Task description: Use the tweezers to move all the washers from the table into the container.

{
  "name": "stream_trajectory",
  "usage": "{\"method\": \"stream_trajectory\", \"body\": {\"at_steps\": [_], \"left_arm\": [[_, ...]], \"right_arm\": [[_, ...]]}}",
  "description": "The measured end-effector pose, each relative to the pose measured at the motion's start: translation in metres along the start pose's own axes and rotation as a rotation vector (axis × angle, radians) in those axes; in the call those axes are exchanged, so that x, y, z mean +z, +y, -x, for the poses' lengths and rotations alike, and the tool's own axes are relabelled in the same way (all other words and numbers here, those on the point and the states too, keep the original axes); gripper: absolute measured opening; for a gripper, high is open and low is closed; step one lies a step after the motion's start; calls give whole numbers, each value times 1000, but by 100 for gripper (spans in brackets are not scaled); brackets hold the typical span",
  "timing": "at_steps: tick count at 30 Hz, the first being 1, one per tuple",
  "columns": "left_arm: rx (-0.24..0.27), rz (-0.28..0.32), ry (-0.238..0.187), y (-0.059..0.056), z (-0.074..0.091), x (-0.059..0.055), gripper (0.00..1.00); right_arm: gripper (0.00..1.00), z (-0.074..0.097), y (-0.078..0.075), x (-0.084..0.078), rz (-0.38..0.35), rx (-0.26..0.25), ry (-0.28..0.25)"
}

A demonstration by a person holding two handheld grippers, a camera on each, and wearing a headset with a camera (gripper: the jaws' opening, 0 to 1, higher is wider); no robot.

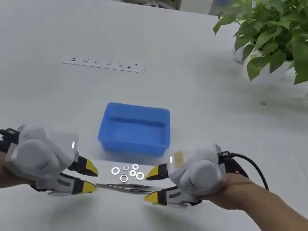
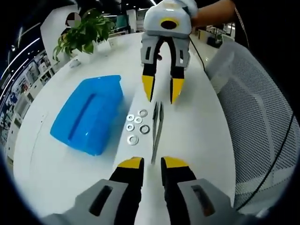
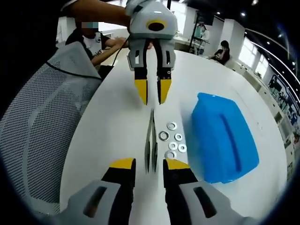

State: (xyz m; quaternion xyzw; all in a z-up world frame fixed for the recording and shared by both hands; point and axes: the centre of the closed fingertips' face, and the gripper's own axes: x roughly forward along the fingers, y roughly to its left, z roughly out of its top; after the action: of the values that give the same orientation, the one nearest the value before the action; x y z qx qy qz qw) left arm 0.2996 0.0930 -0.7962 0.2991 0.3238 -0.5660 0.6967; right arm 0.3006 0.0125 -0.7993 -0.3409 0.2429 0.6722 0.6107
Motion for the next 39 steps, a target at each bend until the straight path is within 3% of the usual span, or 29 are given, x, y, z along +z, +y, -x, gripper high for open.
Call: {"method": "stream_trajectory", "body": {"at_steps": [7, 21, 35, 39], "left_arm": [[-22, -13, 22, -2, -6, 0, 17], [-69, -36, 54, -2, -19, -6, 9], [-60, -64, 64, 0, -18, -4, 6], [-58, -66, 53, 0, -14, 3, 6]], "right_arm": [[19, -12, -3, 0, -20, 6, 16], [14, -19, -5, -3, -38, 4, 32], [12, -19, -3, -3, -43, 4, 32], [12, -19, -3, -3, -42, 3, 34]]}}
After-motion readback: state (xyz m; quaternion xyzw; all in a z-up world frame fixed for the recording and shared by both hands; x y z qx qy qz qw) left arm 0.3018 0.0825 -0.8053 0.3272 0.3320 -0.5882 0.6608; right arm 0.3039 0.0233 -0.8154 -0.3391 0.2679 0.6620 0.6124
